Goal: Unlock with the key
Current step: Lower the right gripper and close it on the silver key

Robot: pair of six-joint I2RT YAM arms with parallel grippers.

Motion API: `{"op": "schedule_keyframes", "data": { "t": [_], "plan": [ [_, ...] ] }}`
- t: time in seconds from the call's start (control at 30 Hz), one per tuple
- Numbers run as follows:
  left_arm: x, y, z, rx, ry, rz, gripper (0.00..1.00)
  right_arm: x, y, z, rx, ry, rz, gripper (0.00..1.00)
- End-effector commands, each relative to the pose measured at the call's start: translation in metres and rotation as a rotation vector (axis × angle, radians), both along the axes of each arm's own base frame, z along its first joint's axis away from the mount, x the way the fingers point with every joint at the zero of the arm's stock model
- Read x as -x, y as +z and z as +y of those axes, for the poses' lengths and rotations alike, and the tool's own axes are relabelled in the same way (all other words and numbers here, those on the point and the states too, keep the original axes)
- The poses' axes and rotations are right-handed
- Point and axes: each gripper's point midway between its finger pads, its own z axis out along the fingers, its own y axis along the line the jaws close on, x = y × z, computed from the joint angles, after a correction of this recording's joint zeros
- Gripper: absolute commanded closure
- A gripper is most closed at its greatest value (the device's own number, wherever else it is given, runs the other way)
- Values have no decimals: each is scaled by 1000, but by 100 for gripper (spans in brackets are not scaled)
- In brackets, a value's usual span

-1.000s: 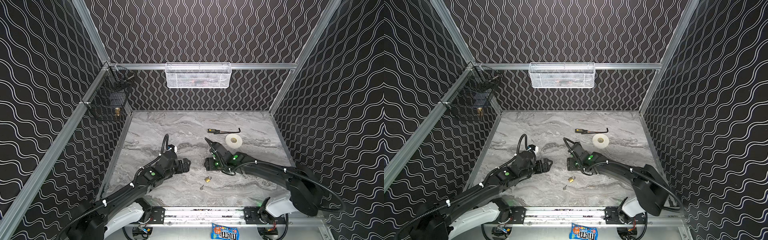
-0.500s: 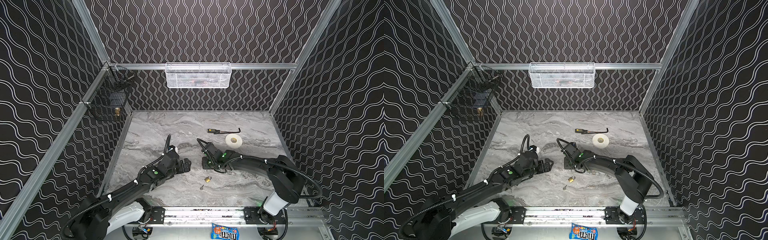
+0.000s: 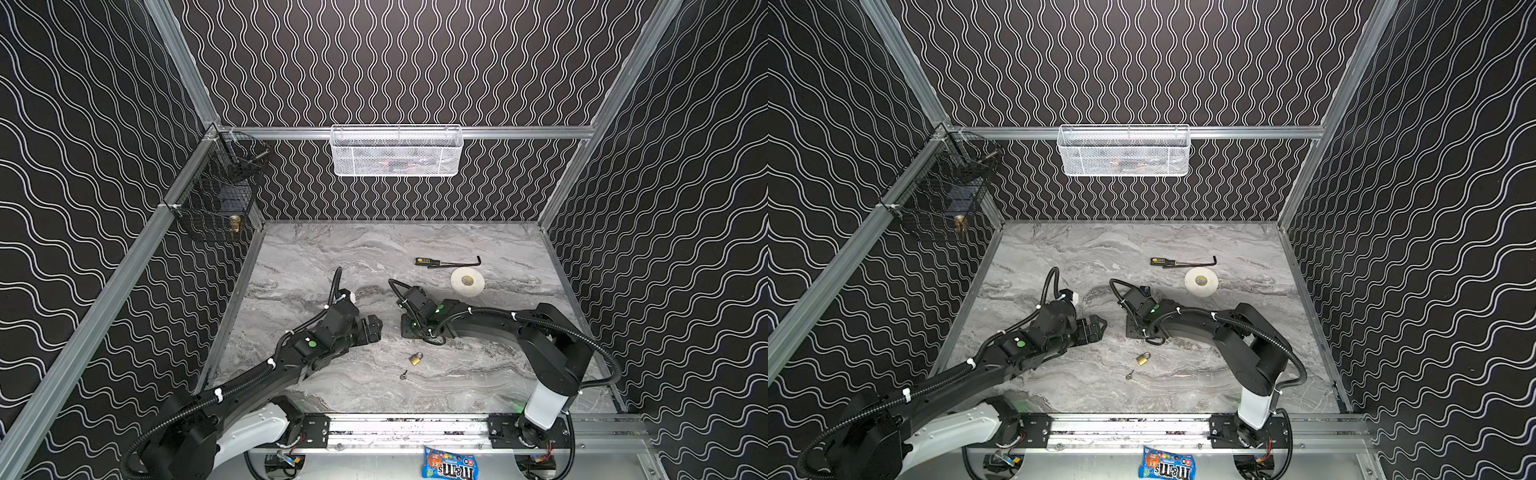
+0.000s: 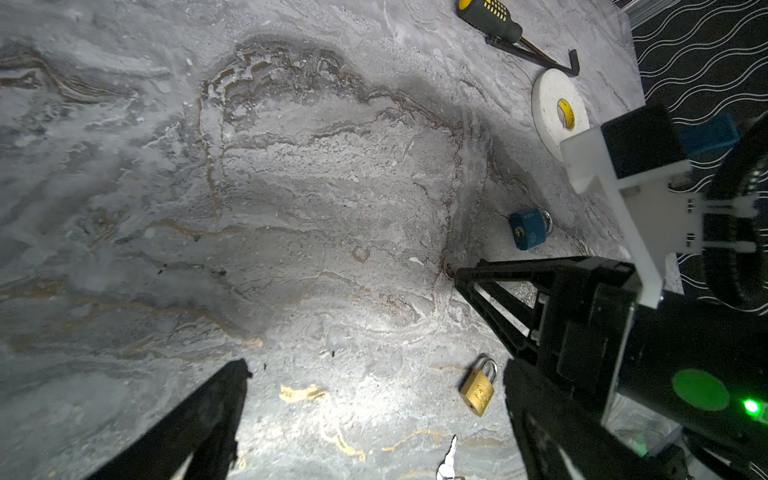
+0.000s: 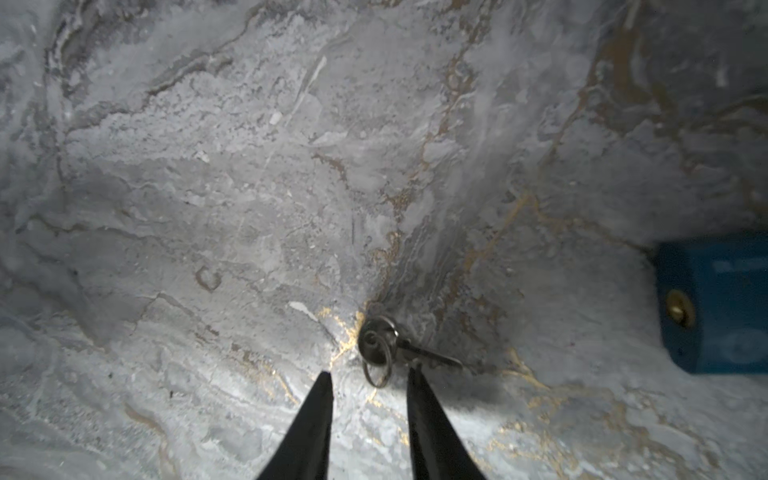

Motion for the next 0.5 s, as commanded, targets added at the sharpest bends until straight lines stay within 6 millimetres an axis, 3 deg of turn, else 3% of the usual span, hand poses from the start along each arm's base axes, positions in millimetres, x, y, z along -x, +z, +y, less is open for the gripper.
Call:
{"op": "schedule_keyframes", "data": {
  "t": [0.0,0.47],
  "plan": [
    [-2,1,2,-16,11,-7,1,-3,-1,-1,13,-24,-3,68],
    [-1,-3,6,-27,24,-2,1,-6,-10,-2,56,-30,2,74]
  ]
}}
